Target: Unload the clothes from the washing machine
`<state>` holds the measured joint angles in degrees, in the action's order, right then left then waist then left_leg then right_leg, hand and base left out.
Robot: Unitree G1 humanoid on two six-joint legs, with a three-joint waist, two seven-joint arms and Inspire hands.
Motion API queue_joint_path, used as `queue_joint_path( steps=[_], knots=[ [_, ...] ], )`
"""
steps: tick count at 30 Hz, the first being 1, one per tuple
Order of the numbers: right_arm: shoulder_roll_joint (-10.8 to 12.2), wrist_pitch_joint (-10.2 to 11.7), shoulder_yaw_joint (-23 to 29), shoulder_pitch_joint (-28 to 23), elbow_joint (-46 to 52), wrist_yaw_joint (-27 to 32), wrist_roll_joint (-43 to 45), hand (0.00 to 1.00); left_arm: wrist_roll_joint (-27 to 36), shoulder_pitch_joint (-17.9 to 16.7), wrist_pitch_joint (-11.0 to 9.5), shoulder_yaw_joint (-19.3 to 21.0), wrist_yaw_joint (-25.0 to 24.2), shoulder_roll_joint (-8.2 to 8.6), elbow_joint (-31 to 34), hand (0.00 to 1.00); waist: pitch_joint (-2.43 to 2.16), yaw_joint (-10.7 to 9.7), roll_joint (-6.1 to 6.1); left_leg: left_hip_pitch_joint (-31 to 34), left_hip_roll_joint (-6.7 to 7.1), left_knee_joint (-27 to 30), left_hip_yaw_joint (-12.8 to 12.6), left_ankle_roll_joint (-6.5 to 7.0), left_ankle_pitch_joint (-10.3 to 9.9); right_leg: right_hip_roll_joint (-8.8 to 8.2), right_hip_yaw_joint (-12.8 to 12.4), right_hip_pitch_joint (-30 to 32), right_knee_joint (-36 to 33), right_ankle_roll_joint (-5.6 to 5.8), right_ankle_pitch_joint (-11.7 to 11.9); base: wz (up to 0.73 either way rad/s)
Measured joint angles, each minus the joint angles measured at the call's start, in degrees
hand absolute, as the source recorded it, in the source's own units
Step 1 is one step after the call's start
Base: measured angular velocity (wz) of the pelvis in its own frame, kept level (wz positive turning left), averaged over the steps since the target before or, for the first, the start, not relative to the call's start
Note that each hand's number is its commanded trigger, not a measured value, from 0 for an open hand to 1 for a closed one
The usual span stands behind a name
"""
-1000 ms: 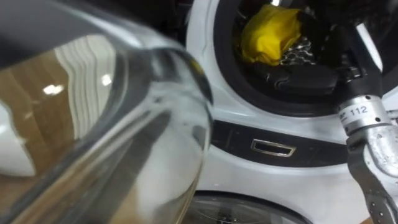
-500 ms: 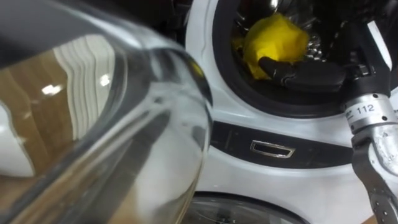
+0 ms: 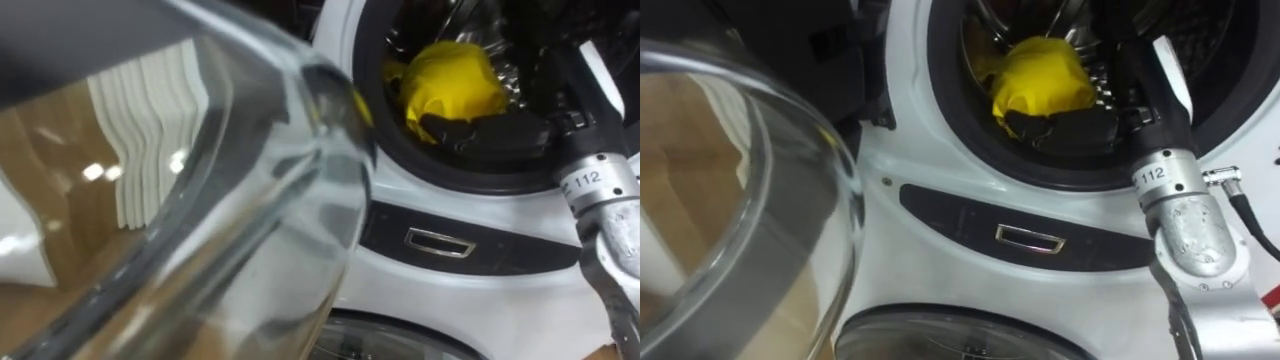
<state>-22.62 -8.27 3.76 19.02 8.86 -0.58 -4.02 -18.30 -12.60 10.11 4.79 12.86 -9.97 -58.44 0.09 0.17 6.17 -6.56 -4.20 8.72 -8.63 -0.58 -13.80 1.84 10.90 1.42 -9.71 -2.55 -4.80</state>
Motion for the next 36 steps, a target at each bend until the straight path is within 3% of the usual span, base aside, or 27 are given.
queue_joint_path(
  steps=[6,11,21,24,28,30,32,34,36],
  knots=[
    [-1.4,0.0,-0.1,4.6,-6.1,-1.5,6.9,0.00,0.0,0.5,-0.4,0.5,-0.9,-0.46,0.0,0.00,-0.04,0.5,0.71,0.0,0.00,0.2,0.1,-0.02,0.0,0.10,0.2,-0.1,0.2,-0.07,-0.2,0.02],
    [-4.7,0.2,-0.1,6.2,-9.1,-3.3,6.9,0.00,0.0,0.8,-0.7,0.7,-1.3,-0.71,0.1,0.00,0.02,0.5,0.74,0.1,0.00,0.2,1.1,-0.08,0.0,0.04,0.5,-0.3,0.2,0.05,-0.6,0.08],
    [-5.6,0.7,-0.1,8.9,-13.4,-8.1,10.0,0.00,0.0,1.5,-0.7,0.8,-3.5,-1.46,0.7,0.00,-0.09,0.4,0.90,0.0,0.14,0.6,1.1,-0.09,0.0,-0.54,1.4,-0.7,0.1,0.01,-0.7,0.01],
    [-6.0,0.6,-0.1,9.6,-14.8,-9.6,11.6,0.00,-0.1,1.0,-0.6,1.1,-4.1,-1.85,2.2,0.00,-0.48,0.4,1.45,-0.1,0.13,0.6,1.1,-0.09,0.0,-0.47,1.4,-0.7,0.1,0.01,-0.7,0.00],
    [-8.1,-1.0,-0.1,10.3,-15.4,-13.2,16.6,0.00,-0.1,0.4,0.1,2.4,-4.6,-1.91,4.8,0.00,-0.65,1.5,1.91,-0.5,0.11,0.5,1.0,-0.09,0.0,-0.09,1.2,-0.9,0.0,0.01,-0.7,-0.01],
    [-9.2,-1.4,-0.1,10.3,-16.7,-15.2,17.7,0.00,-0.1,0.8,0.4,3.3,-4.6,-1.93,5.1,0.00,-0.44,1.7,2.28,-0.9,0.05,0.4,1.0,-0.10,0.0,-0.06,1.3,-1.4,0.1,-0.01,-0.7,0.03],
    [-10.0,-2.9,-0.1,10.3,-17.5,-18.7,19.0,0.08,-0.1,0.8,0.8,4.7,-4.6,-1.99,5.6,0.00,-0.32,1.7,2.83,-0.9,0.06,0.4,1.3,-0.10,0.0,-0.12,1.6,-1.5,0.1,-0.02,-0.8,0.05],
    [-10.5,-3.9,-0.1,10.4,-17.9,-21.6,20.6,0.24,-0.3,0.7,1.2,5.3,-4.7,-1.98,5.7,0.00,-0.36,1.8,2.91,-0.9,0.06,0.4,1.4,-0.10,0.0,-0.15,1.7,-1.7,0.2,-0.01,-0.8,0.04],
    [-10.8,-4.5,-0.1,11.7,-19.3,-24.7,21.1,0.69,-0.3,0.3,1.5,5.7,-4.8,-1.98,5.6,0.00,-0.36,1.6,2.92,-1.0,0.10,0.4,1.4,-0.10,0.0,-0.24,1.8,-1.8,0.2,0.02,-0.8,0.00]
  ],
)
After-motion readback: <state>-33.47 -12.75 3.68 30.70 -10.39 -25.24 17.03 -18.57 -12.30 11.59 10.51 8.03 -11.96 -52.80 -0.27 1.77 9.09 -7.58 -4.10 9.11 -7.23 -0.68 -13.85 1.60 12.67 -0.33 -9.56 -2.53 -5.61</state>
